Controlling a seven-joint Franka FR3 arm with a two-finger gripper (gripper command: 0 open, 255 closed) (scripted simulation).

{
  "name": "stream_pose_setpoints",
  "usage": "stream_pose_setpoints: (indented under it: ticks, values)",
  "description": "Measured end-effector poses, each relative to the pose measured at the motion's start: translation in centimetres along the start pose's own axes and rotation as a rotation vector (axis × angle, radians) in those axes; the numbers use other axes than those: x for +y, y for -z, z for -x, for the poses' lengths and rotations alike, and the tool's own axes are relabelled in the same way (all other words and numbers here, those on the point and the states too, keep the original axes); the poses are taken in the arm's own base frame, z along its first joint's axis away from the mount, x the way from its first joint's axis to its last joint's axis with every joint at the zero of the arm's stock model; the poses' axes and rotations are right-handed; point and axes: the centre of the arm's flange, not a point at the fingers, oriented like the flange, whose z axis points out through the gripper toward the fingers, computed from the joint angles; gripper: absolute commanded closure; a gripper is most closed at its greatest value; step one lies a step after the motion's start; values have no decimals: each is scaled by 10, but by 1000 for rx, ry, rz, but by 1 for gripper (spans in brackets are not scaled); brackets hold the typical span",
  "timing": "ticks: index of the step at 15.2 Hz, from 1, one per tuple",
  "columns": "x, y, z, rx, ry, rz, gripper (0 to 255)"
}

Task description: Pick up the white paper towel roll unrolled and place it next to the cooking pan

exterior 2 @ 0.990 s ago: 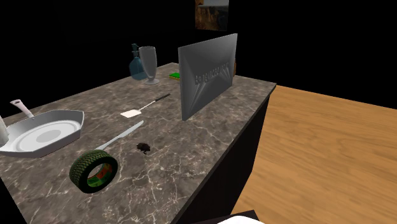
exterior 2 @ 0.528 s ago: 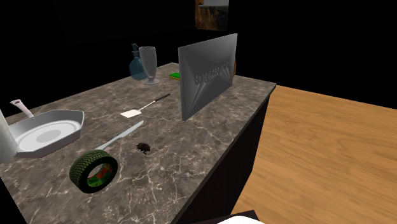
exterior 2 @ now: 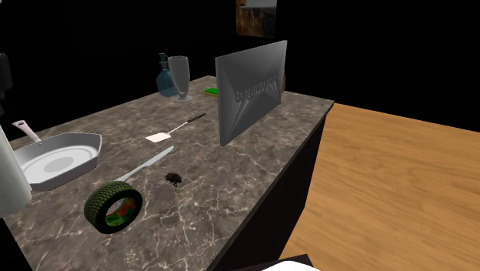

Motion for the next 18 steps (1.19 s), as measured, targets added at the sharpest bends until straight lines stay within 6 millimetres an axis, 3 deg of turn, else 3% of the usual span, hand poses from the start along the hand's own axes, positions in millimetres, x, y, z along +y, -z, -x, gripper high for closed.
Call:
stream_pose_setpoints:
  ticks: [11,17,18]
  values:
    - [3,-57,-5,0,0,0,255]
    - [4,-63,-5,1,0,0,255]
    - [4,-63,-5,1,0,0,0]
